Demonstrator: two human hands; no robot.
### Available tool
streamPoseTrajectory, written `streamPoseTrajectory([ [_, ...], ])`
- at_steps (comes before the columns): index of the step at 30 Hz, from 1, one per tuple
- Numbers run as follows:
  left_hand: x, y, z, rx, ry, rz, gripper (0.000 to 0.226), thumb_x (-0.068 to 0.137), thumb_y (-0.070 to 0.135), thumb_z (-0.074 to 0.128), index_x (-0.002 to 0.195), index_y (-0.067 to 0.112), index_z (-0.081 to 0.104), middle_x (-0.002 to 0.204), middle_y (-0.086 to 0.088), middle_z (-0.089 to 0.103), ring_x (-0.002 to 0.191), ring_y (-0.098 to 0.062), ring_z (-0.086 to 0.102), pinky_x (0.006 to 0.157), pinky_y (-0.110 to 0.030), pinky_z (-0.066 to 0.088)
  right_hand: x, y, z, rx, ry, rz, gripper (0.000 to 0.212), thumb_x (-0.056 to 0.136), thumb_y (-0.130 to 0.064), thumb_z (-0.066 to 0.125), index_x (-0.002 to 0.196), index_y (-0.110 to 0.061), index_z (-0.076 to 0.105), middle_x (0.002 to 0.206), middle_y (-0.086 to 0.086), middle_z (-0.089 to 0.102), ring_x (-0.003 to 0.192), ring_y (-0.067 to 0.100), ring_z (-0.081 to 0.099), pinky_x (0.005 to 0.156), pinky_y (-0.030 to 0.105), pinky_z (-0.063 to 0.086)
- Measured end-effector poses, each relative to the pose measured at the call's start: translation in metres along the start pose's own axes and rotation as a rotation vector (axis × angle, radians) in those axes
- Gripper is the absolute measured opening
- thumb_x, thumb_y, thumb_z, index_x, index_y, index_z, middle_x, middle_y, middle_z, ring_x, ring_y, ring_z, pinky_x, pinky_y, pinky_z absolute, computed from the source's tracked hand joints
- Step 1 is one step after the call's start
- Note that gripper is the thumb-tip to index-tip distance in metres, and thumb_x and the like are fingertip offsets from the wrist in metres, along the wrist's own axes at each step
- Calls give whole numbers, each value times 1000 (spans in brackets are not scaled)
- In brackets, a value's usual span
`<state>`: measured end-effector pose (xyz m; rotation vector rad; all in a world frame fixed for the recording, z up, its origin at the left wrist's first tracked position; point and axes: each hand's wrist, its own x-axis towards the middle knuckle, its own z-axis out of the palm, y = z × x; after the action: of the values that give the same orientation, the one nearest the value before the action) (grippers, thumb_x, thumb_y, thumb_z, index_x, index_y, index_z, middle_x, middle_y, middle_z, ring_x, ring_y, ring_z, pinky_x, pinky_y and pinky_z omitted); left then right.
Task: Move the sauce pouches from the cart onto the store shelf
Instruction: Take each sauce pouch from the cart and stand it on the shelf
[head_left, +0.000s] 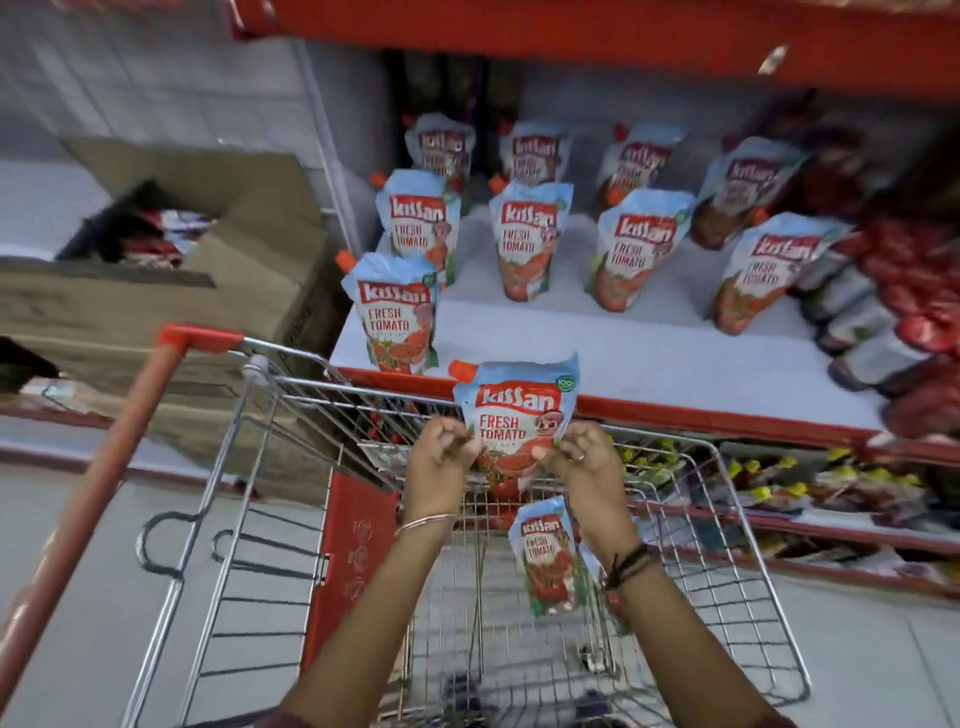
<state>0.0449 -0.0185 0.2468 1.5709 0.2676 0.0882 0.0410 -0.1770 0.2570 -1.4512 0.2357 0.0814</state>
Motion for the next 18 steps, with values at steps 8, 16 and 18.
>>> streamPoseTrajectory([
  [8,73,51,35,-24,22,122,35,77,-5,59,69,26,47,80,-7,57,85,-20,56,79,-40,49,67,-55,4,27,55,-189,29,80,12,61,86,-12,46,90,9,62,79,10,66,59,11,53],
  [16,122,41,56,-34,81,132,34,78,-8,57,68,24,46,71,0,54,74,-15,55,71,-26,48,126,-39,6,-7,71,-187,34,79,8,64,83,-21,47,92,7,61,87,13,61,74,19,52],
  [18,125,33,56,-20,90,116,35,78,-9,57,68,23,46,71,0,54,71,-10,54,68,-21,46,129,-31,6,-17,68,-173,34,79,9,64,83,-20,47,88,1,61,85,8,61,69,14,52],
])
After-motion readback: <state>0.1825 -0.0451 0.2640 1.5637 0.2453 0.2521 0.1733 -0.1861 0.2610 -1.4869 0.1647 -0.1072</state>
